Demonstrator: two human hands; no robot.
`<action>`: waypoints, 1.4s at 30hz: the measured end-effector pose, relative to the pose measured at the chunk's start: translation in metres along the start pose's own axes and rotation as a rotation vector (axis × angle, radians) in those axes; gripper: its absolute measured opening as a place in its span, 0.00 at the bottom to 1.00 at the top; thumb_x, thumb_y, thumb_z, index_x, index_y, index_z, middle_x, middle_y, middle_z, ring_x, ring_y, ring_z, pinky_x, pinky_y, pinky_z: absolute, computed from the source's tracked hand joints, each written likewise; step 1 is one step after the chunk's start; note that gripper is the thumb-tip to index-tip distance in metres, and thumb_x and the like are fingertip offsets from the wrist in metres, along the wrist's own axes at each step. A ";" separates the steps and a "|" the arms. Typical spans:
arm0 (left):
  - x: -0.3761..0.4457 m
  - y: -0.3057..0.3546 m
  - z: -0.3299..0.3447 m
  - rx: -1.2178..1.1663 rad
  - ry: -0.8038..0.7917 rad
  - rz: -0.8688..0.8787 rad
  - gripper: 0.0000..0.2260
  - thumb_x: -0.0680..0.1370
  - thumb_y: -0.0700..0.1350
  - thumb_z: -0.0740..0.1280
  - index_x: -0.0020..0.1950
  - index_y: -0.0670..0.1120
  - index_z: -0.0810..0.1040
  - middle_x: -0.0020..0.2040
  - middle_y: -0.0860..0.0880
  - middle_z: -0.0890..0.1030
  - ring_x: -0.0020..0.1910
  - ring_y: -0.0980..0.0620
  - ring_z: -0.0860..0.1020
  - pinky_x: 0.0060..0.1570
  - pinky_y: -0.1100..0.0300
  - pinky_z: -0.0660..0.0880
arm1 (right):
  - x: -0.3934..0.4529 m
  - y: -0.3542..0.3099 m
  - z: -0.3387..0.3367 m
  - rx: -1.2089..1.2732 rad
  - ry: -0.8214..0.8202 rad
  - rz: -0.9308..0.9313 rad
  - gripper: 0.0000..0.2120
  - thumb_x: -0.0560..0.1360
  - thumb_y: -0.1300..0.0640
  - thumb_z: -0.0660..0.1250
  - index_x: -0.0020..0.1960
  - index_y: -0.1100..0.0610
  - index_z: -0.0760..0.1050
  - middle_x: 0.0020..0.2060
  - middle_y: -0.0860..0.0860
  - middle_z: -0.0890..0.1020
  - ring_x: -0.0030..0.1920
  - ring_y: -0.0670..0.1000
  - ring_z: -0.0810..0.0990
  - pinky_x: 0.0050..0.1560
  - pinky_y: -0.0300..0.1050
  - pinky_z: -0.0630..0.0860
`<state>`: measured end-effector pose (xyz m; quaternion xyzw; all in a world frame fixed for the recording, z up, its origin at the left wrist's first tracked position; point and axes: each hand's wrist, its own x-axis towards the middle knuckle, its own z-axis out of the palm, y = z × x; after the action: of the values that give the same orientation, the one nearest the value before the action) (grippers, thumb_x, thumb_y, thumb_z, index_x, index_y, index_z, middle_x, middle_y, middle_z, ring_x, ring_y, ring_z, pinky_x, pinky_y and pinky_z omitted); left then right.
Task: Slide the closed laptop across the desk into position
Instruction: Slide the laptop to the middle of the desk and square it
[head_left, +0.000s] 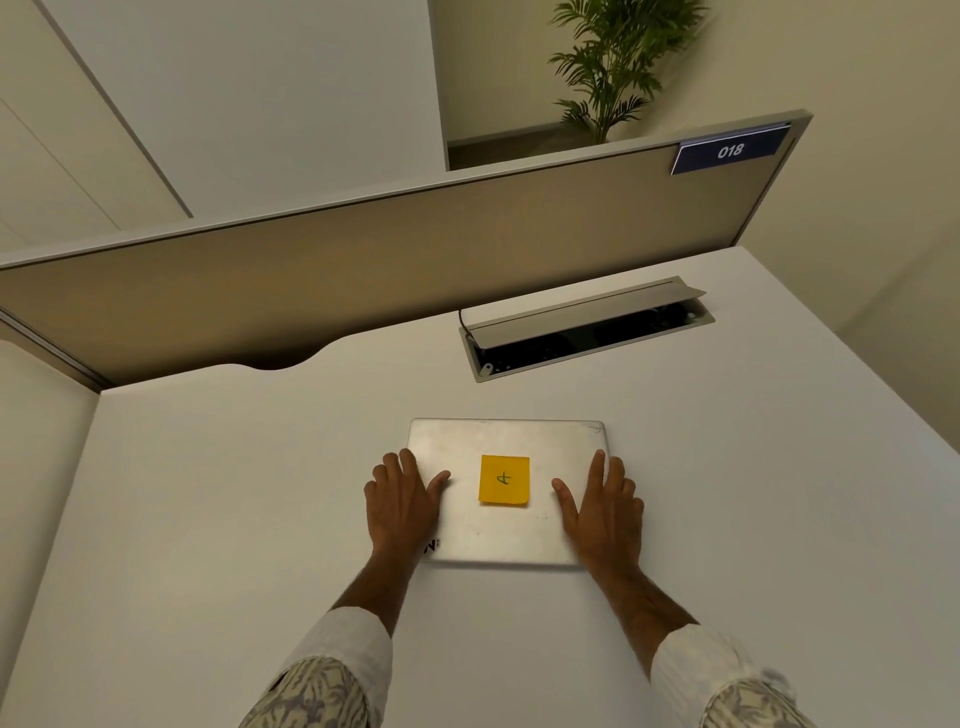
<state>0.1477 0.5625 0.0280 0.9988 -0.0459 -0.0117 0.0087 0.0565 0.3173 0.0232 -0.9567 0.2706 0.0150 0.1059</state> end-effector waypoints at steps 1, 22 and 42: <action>-0.001 0.000 0.000 -0.022 -0.014 -0.036 0.30 0.80 0.67 0.56 0.64 0.41 0.71 0.52 0.44 0.76 0.48 0.45 0.76 0.45 0.52 0.73 | 0.001 0.000 0.000 0.010 -0.004 0.018 0.40 0.78 0.32 0.53 0.77 0.60 0.58 0.70 0.61 0.70 0.60 0.60 0.75 0.54 0.56 0.78; 0.016 0.024 -0.005 -0.457 -0.101 -0.493 0.43 0.70 0.76 0.62 0.59 0.36 0.72 0.56 0.39 0.76 0.57 0.39 0.76 0.57 0.46 0.73 | 0.023 -0.006 0.007 0.180 -0.049 0.168 0.54 0.69 0.22 0.57 0.77 0.63 0.52 0.65 0.58 0.68 0.61 0.59 0.73 0.51 0.55 0.81; -0.008 -0.015 -0.008 -0.653 -0.070 -0.422 0.39 0.69 0.76 0.63 0.71 0.54 0.62 0.52 0.48 0.83 0.51 0.44 0.82 0.44 0.54 0.72 | 0.056 -0.019 -0.017 0.216 -0.114 -0.064 0.52 0.67 0.21 0.56 0.79 0.51 0.45 0.69 0.57 0.64 0.62 0.57 0.75 0.55 0.54 0.82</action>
<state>0.1416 0.5779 0.0360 0.9300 0.1665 -0.0612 0.3219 0.1133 0.3009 0.0389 -0.9455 0.2333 0.0365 0.2242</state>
